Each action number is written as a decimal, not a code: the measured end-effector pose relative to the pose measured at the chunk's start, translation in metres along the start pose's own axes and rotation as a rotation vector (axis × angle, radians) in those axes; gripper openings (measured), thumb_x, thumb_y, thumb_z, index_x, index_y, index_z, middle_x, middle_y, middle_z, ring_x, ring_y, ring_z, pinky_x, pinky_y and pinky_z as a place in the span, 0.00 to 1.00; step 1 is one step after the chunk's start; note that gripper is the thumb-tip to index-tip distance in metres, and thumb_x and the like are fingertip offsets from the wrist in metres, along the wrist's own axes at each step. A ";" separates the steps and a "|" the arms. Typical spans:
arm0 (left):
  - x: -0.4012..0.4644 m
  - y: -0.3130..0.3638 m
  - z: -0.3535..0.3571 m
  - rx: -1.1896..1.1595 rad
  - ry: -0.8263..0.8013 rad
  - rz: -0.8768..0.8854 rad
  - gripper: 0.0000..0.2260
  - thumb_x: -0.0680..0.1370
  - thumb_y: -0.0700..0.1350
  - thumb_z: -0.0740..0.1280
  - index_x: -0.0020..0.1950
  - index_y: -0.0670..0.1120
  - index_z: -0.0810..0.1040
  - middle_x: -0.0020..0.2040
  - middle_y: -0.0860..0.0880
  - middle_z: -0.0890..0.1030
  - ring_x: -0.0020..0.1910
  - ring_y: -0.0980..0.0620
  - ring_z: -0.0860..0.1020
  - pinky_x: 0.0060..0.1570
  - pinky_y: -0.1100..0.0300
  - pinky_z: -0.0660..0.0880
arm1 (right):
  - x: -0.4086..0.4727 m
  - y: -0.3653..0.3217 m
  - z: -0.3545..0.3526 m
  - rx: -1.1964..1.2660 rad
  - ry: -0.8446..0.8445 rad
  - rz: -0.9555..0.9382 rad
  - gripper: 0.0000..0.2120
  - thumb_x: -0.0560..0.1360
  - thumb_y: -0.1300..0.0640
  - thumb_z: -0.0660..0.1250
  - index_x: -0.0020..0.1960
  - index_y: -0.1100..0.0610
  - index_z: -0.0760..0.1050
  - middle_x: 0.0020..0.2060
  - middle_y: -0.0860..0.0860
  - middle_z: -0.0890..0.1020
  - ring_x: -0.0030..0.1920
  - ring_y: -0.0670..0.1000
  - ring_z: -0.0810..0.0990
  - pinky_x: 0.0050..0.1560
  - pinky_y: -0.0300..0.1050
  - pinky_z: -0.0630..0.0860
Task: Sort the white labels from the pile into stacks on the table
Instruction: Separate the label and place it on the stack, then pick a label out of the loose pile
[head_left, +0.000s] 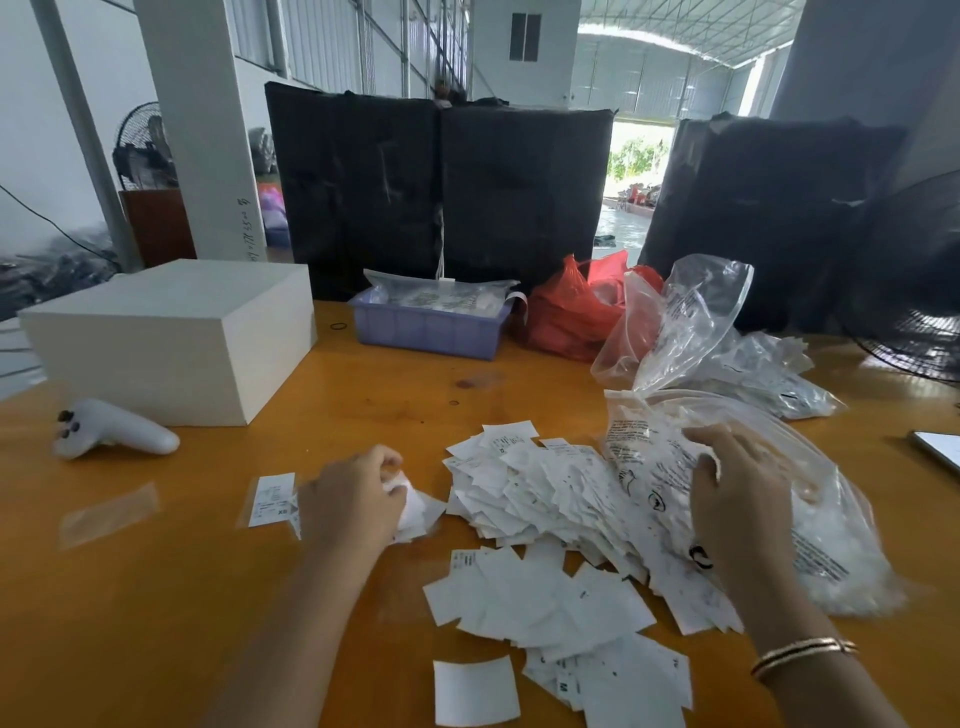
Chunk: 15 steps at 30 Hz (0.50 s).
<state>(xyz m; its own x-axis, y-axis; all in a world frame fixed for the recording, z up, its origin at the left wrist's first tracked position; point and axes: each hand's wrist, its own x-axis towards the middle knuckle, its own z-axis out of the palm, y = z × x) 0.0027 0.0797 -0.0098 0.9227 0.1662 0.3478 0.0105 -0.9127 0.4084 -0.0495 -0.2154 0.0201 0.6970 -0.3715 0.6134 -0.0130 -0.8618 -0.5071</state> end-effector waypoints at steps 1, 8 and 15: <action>0.000 -0.001 0.003 0.063 -0.003 0.001 0.15 0.77 0.52 0.67 0.63 0.57 0.73 0.60 0.55 0.78 0.58 0.52 0.74 0.55 0.57 0.71 | 0.003 0.007 0.000 -0.092 -0.085 0.067 0.15 0.77 0.66 0.60 0.63 0.59 0.75 0.61 0.58 0.78 0.57 0.59 0.77 0.57 0.60 0.74; -0.004 0.011 0.008 -0.003 0.061 0.096 0.15 0.77 0.54 0.66 0.63 0.57 0.74 0.65 0.54 0.73 0.64 0.51 0.67 0.59 0.56 0.68 | 0.003 0.017 0.005 -0.332 -0.310 0.180 0.21 0.77 0.68 0.57 0.68 0.56 0.71 0.56 0.59 0.81 0.55 0.60 0.77 0.54 0.51 0.73; -0.011 0.021 0.009 -0.117 0.093 0.217 0.11 0.77 0.51 0.67 0.58 0.54 0.79 0.60 0.55 0.76 0.61 0.52 0.69 0.56 0.56 0.69 | 0.001 0.024 0.006 -0.135 -0.129 0.130 0.13 0.75 0.67 0.64 0.57 0.59 0.80 0.46 0.57 0.82 0.45 0.57 0.75 0.57 0.56 0.70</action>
<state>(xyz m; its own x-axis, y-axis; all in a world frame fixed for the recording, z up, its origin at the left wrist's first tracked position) -0.0037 0.0552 -0.0129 0.8590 0.0104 0.5119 -0.2329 -0.8824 0.4087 -0.0449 -0.2342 0.0054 0.7688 -0.4429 0.4613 -0.1984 -0.8509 -0.4864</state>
